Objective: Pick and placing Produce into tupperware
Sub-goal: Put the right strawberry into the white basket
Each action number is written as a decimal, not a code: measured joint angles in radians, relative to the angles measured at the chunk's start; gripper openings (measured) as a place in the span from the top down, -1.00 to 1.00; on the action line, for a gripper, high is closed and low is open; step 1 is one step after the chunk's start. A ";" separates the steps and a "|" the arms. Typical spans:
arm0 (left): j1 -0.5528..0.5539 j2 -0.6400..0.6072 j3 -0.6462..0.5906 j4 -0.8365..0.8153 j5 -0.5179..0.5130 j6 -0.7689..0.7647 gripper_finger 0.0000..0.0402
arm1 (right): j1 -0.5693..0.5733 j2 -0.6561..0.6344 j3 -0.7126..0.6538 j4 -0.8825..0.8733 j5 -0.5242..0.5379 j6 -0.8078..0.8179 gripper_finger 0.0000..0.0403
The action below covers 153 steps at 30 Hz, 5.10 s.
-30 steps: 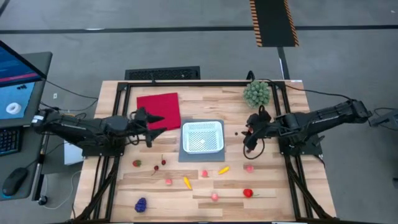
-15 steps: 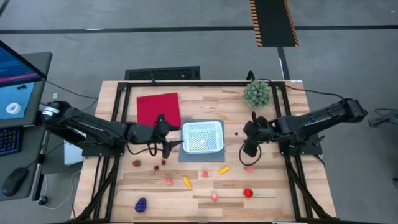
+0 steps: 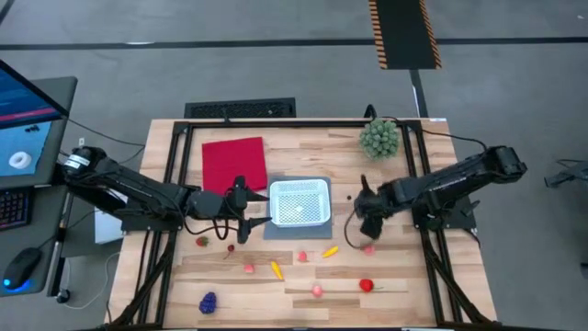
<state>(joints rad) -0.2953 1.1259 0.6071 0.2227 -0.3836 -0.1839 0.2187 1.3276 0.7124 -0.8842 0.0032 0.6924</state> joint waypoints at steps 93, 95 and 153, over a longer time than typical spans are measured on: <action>-0.004 0.000 0.000 -0.034 -0.024 0.024 -0.34 | 0.287 0.454 0.706 -0.134 0.447 -0.293 0.93; -0.004 0.000 -0.001 -0.033 -0.024 0.027 -0.34 | 0.253 0.441 0.706 -0.112 0.449 -0.335 0.93; -0.014 -0.014 -0.001 -0.060 -0.021 0.049 -0.34 | -0.230 0.580 0.706 0.197 0.043 -0.648 0.65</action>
<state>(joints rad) -0.3096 1.1114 0.6060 0.1631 -0.4049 -0.1352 -0.0114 1.9076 1.4185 -0.6871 0.0467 0.0449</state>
